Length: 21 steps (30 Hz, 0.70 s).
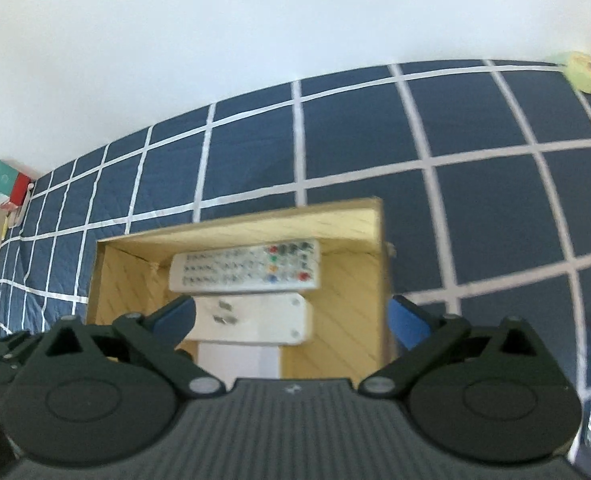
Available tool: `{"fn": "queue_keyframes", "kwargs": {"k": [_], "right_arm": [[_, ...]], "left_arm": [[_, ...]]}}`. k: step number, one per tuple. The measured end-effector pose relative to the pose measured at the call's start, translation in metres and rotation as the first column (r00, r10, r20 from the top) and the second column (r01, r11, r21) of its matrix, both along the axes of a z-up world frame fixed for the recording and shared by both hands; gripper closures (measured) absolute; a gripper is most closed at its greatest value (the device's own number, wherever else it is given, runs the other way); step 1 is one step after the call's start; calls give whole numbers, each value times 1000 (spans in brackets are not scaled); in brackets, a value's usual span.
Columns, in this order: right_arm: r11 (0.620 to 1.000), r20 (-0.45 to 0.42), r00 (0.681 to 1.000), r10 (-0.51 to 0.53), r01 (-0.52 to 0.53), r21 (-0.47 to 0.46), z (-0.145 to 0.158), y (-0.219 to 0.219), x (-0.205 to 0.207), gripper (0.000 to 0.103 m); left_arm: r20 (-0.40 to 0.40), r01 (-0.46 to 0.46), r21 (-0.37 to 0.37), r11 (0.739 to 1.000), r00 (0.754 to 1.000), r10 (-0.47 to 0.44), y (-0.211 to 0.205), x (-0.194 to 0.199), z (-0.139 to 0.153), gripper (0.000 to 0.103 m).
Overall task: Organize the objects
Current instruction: 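Move the right gripper to the black-and-red patterned case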
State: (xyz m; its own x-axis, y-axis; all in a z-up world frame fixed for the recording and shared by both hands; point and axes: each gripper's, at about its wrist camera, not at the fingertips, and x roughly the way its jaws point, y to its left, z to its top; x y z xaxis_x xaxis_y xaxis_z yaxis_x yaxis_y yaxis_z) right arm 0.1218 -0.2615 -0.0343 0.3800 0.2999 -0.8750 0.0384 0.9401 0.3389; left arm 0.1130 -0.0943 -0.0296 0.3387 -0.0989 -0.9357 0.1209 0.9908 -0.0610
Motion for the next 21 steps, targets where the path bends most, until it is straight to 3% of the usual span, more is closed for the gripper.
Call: {"fn": "queue_keyframes", "kwargs": {"k": [12, 21], "right_arm": [[974, 20, 974, -224, 224, -36, 21, -83, -90, 0], [894, 5, 896, -444, 443, -60, 13, -146, -148, 0]], "left_arm": [[23, 183, -5, 983, 983, -183, -72, -54, 12, 0], [22, 370, -1, 929, 929, -370, -141, -71, 2, 0]]}}
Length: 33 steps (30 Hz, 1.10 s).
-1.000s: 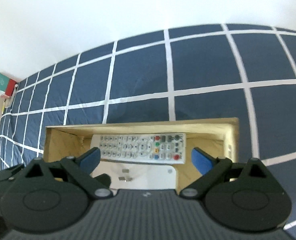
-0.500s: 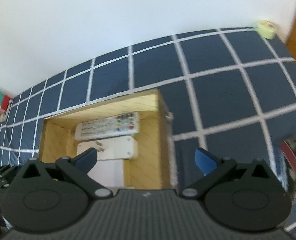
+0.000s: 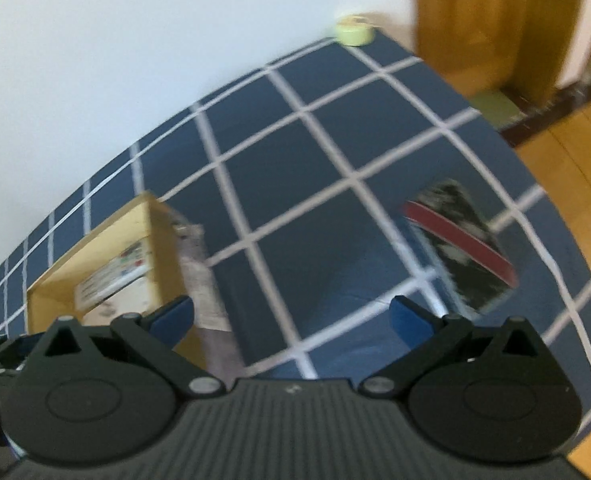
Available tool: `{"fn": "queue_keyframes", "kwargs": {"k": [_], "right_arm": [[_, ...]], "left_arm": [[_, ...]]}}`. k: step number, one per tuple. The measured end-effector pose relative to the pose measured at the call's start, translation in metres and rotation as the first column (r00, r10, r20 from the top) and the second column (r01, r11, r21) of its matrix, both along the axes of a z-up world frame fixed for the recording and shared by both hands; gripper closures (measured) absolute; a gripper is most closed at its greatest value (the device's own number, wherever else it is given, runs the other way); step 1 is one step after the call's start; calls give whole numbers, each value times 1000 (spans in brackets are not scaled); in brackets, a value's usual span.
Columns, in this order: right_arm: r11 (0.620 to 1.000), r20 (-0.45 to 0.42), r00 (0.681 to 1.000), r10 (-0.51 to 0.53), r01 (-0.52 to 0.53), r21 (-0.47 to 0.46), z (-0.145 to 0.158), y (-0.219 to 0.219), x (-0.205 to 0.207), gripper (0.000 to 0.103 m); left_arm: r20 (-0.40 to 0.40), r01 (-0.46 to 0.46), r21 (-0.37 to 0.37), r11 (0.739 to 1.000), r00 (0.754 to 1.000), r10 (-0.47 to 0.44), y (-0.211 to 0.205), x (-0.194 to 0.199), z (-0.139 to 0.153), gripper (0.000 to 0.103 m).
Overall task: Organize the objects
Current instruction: 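Move the right gripper to the black-and-red patterned case, then grasp the black-and-red case by its edge with the right gripper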
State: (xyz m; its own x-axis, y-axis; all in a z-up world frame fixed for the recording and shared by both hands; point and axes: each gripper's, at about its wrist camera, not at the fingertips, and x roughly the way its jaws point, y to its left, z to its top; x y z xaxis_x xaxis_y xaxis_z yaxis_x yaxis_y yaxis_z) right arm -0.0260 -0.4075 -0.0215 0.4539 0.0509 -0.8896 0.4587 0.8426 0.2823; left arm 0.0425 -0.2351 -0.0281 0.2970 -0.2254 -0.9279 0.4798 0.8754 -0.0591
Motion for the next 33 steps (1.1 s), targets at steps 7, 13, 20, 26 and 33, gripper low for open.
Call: {"fn": "queue_keyframes", "kwargs": {"k": [7, 13, 20, 26, 33], "right_arm": [[994, -37, 993, -110, 110, -1, -15, -41, -24, 0], [978, -68, 977, -205, 206, 19, -35, -79, -35, 0], [951, -97, 949, -301, 306, 48, -62, -121, -44, 0], [925, -136, 921, -366, 376, 57, -87, -148, -48, 0], [906, -191, 897, -398, 418, 73, -116, -161, -47, 0]], "left_arm": [[-17, 107, 18, 994, 994, -107, -52, 1, -18, 0], [-42, 177, 49, 983, 984, -175, -96, 6, -37, 0], [-74, 246, 88, 965, 968, -240, -144, 18, -60, 0], [-91, 289, 118, 950, 956, -279, -179, 34, -80, 0], [-108, 328, 143, 934, 943, -315, -212, 53, -101, 0]]}}
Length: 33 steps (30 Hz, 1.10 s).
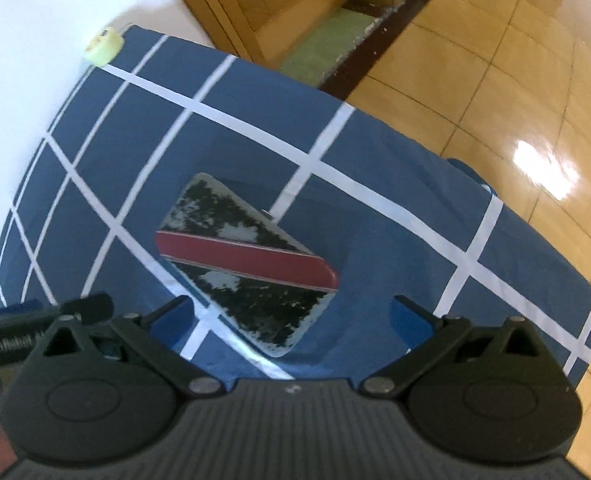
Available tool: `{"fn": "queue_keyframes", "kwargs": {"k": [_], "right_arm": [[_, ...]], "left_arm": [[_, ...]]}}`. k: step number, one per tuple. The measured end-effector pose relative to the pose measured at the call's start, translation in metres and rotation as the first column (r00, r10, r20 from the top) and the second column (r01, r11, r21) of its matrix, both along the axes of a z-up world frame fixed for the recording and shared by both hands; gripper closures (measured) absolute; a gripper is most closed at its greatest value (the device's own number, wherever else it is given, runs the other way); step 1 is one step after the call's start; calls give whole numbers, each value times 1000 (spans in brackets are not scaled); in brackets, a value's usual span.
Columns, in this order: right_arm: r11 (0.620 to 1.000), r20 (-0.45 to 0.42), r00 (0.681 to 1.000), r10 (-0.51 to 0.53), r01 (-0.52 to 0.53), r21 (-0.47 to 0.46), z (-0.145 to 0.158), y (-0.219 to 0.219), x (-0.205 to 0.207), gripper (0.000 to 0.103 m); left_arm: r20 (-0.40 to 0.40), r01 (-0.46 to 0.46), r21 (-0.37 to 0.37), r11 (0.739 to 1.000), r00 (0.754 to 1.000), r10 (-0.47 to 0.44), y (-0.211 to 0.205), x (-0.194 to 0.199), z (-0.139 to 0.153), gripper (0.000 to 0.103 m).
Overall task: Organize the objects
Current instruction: 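Grasp the black-and-red case by its edge with the right gripper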
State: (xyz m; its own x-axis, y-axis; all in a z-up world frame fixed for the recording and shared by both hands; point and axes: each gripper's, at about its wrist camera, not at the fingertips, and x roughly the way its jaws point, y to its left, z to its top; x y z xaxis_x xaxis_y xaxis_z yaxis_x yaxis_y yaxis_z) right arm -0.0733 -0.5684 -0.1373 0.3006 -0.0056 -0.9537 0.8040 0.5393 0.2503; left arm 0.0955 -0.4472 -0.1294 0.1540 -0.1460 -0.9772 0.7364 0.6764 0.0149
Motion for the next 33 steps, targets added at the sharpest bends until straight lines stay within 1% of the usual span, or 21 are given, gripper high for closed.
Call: {"fn": "queue_keyframes", "kwargs": {"k": [5, 15, 18, 19, 21, 23, 26, 30, 33], "right_arm": [[1000, -28, 1000, -3, 3, 23, -18, 2, 9, 0], [999, -76, 997, 19, -15, 48, -45, 16, 28, 1], [999, -92, 995, 25, -21, 44, -50, 18, 32, 4], [999, -99, 995, 32, -28, 41, -52, 20, 33, 9], [999, -111, 993, 46, -44, 21, -52, 22, 36, 12], [998, -108, 992, 65, -64, 8, -50, 24, 37, 14], [997, -99, 992, 79, -77, 17, -48, 23, 38, 23], [997, -102, 992, 80, -78, 24, -47, 19, 37, 24], [997, -110, 991, 79, -78, 13, -46, 17, 37, 24]], "left_arm": [[-8, 16, 19, 1000, 1000, -16, -14, 12, -15, 0], [-38, 12, 39, 999, 999, -10, -16, 24, -34, 0], [-40, 8, 44, 999, 999, -6, -15, 26, -37, 0], [-42, 6, 44, 999, 999, -4, -15, 27, -37, 0], [-45, 3, 46, 999, 999, -1, -14, 28, -38, 0], [-48, 0, 46, 999, 999, 2, -15, 27, -39, 0], [-55, -1, 43, 999, 998, 4, -15, 28, -41, 0], [-61, 7, 40, 999, 998, -5, -18, 26, -43, 0], [-66, 13, 39, 999, 998, -11, -21, 23, -44, 0]]}}
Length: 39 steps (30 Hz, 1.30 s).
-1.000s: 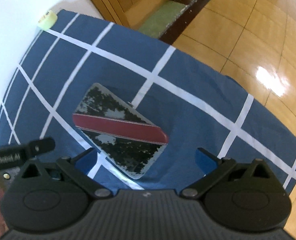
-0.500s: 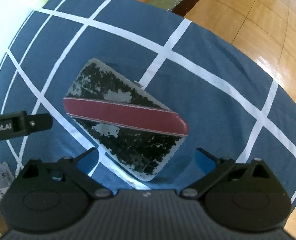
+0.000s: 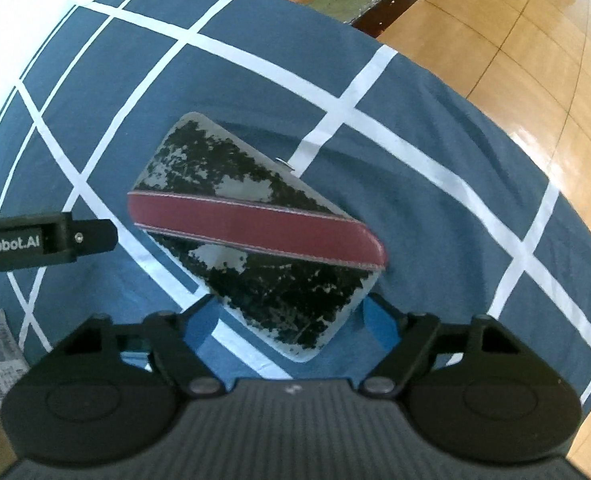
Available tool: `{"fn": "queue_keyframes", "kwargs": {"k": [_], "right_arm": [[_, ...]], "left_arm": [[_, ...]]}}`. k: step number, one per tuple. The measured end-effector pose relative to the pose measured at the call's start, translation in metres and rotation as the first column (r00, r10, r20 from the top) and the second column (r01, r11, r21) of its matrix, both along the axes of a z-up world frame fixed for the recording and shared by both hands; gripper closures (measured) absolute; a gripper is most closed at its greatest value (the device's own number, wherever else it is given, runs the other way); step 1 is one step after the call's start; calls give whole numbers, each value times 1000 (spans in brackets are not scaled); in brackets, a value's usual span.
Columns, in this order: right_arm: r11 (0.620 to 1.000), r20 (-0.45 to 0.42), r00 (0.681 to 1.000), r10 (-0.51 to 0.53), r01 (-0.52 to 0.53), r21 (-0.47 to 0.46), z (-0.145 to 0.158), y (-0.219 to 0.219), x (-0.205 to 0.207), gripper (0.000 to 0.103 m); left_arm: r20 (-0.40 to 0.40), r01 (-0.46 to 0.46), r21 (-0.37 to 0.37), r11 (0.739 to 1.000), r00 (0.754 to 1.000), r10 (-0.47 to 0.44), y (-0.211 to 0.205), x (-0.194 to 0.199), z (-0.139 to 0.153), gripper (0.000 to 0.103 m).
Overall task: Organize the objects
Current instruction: 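Grasp the black-and-red case by its edge with the right gripper, then lift the case and carry it over the cardboard box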
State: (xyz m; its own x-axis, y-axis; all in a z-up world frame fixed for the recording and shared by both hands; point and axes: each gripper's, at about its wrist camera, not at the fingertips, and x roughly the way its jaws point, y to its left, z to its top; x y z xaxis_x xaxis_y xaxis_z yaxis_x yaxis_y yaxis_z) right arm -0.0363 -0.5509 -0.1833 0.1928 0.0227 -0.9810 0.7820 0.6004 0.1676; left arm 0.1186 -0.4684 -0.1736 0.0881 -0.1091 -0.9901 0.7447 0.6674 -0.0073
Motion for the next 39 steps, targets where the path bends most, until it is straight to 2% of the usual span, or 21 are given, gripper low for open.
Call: {"fn": "queue_keyframes", "kwargs": {"k": [9, 13, 15, 18, 25, 35, 39], "right_arm": [[999, 2, 1000, -29, 29, -37, 4, -22, -11, 24], [988, 21, 999, -44, 47, -147, 16, -37, -14, 25], [993, 33, 996, -81, 84, -82, 12, -51, -15, 25], [991, 53, 995, -83, 89, -104, 16, -61, -15, 25], [985, 106, 980, -171, 171, 10, 10, -74, -13, 24], [971, 94, 970, -223, 212, 113, -3, -66, -4, 22], [972, 83, 971, -224, 215, 98, -2, -63, 2, 19]], "left_arm": [[-17, 26, 3, 1000, 1000, -26, -6, -6, -4, 0], [-23, 31, 4, 1000, 999, -30, -9, -10, -5, 0], [-25, 36, 4, 999, 999, -36, -10, -12, -5, 0], [-29, 47, 2, 999, 999, -47, -13, -14, -5, 0], [-56, 117, -10, 993, 991, -118, -26, -21, -6, 0], [-113, 282, -26, 959, 952, -283, -58, -35, -15, 0], [-132, 298, -42, 954, 944, -301, -64, -36, -17, 0]]}}
